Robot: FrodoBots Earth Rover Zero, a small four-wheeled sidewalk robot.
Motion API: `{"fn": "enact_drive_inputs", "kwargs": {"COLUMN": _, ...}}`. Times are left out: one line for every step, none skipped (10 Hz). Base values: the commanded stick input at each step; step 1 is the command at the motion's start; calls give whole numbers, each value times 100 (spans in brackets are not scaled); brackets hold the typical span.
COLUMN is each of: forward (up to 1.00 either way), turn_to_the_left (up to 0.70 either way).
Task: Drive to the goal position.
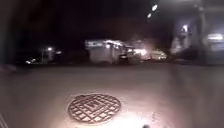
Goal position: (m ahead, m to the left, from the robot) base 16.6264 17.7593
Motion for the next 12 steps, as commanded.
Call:
{"fn": "enact_drive_inputs", "kwargs": {"forward": 0, "turn_to_the_left": 70}}
{"fn": "enact_drive_inputs", "kwargs": {"forward": 0, "turn_to_the_left": 70}}
{"fn": "enact_drive_inputs", "kwargs": {"forward": 0, "turn_to_the_left": 70}}
{"fn": "enact_drive_inputs", "kwargs": {"forward": 0, "turn_to_the_left": 70}}
{"fn": "enact_drive_inputs", "kwargs": {"forward": 0, "turn_to_the_left": 70}}
{"fn": "enact_drive_inputs", "kwargs": {"forward": 0, "turn_to_the_left": 70}}
{"fn": "enact_drive_inputs", "kwargs": {"forward": 0, "turn_to_the_left": 70}}
{"fn": "enact_drive_inputs", "kwargs": {"forward": 0, "turn_to_the_left": 10}}
{"fn": "enact_drive_inputs", "kwargs": {"forward": 0, "turn_to_the_left": 0}}
{"fn": "enact_drive_inputs", "kwargs": {"forward": 0, "turn_to_the_left": 0}}
{"fn": "enact_drive_inputs", "kwargs": {"forward": 0, "turn_to_the_left": 0}}
{"fn": "enact_drive_inputs", "kwargs": {"forward": 0, "turn_to_the_left": 0}}
